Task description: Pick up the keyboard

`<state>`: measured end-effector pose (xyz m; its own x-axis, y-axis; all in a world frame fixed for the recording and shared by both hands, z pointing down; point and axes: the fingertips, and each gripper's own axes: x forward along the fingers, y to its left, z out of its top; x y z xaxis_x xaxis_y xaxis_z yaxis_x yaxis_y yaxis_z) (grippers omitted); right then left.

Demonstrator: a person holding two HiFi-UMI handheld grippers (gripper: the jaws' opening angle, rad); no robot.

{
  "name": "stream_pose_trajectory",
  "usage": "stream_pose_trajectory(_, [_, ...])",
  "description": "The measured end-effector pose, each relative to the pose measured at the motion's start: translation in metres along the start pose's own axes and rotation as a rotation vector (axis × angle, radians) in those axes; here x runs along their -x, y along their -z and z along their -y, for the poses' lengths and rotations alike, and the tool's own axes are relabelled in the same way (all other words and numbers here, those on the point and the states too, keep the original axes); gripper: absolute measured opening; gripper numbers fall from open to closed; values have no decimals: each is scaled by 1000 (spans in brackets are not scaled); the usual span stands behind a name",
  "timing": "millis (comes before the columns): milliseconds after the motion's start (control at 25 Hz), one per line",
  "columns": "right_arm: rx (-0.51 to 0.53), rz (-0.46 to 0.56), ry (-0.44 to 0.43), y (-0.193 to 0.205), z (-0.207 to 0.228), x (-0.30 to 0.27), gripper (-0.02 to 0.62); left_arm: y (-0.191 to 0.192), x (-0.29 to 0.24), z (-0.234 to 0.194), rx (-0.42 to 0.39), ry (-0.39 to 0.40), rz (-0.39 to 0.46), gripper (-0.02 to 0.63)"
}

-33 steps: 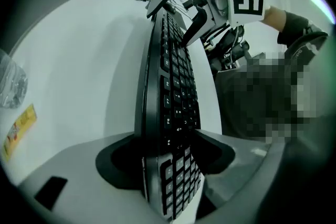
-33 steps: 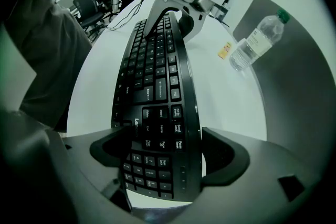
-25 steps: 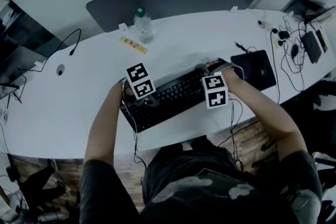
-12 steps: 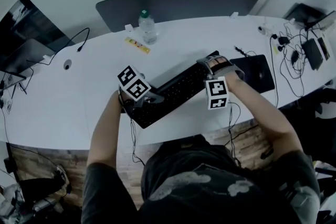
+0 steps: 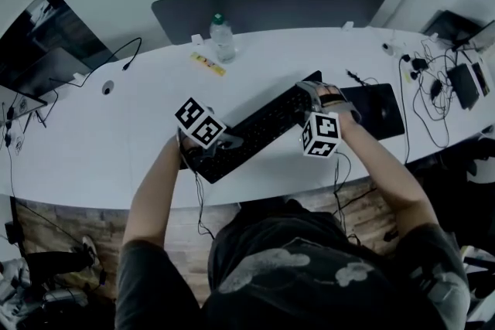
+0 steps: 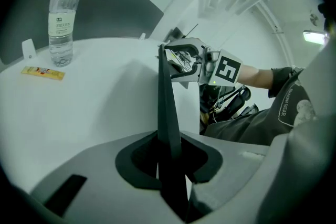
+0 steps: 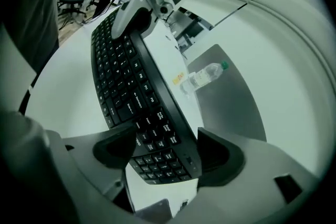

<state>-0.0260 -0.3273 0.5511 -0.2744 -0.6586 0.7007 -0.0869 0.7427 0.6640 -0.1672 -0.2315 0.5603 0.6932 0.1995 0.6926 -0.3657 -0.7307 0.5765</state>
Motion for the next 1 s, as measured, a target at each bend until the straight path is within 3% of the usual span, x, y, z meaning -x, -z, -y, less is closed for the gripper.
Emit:
stream_pose_trajectory(200, [-196,77,70,-1,21,18,322,-6,13,5,66,-45,100,71])
stream_pose_trajectory(440, [-527,173,131,6,44,38,242,-24,17,9,132,-136,231,71])
stream_pose_trajectory(640, [-702,203,173,28,49,49,87,-41,16,15,186,-234,354,71])
stream_pose_trajectory(720, [-757,205,182,41,49,52,5,-46,14,16,203,-306,386,71])
stream_pose_trajectory(1000, [-806,295,117,60,38,68,-2,-50,1,42,260,-487,483,71])
